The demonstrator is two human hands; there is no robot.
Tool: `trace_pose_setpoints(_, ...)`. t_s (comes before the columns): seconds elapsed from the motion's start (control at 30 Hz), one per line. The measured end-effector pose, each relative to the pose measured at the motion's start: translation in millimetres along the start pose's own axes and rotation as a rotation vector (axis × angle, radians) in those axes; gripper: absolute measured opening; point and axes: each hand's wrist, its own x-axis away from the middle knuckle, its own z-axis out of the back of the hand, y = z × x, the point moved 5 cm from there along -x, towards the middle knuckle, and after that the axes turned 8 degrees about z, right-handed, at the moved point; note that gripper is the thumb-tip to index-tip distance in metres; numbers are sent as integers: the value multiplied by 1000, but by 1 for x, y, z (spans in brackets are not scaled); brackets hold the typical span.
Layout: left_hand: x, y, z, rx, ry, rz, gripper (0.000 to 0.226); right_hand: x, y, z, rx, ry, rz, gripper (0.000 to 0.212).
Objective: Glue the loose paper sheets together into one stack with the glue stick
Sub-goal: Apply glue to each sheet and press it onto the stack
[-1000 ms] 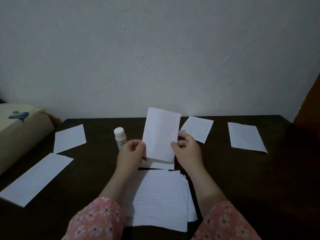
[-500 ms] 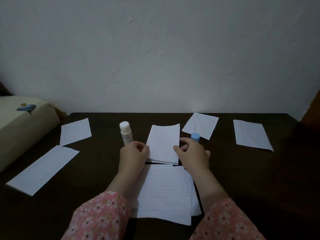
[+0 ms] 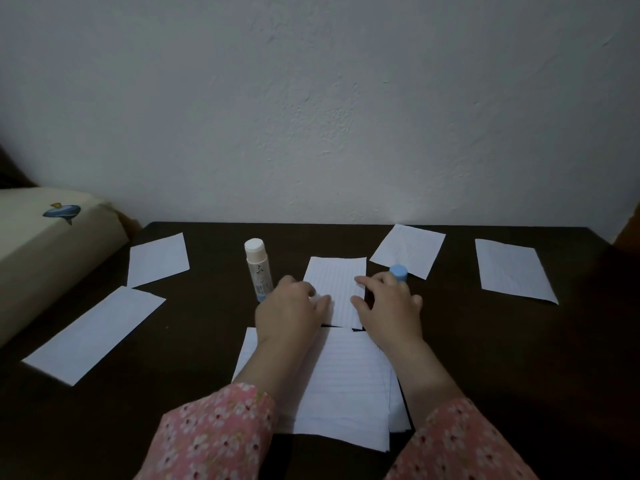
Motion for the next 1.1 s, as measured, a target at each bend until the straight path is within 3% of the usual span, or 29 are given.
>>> trace_pose_setpoints(0.1, -6, 1, -12, -176, -160, -1, 32, 1, -3, -2, 46, -58, 48, 35)
trace_pose_setpoints(0.2, -17, -8, -9, -123, -272, 34, 26, 1, -5, 0, 47, -50, 58, 30)
trace_pose_setpoints(0.4, -15, -16, 1, -96, -232, -179, 33, -2, -13, 0, 25, -61, 196, 32)
trace_pose_setpoints(0.57, -23, -29, -11, -15, -357, -167, 37, -7, -24, -10, -40, -232, 286, 42)
trace_pose_setpoints(0.7, -32, -25, -20, -12, -334, -209, 35, -14, -33, -11, 2, -310, 340, 48)
trace_pose_setpoints(0.9, -30, -7, -27, 18, -266, -310, 37, -11, -37, -34, 84, -429, 306, 49)
trace_pose_setpoints(1.1, -26, -1, -32, -211, -331, -296, 47, -11, -33, -37, 200, -429, 252, 52)
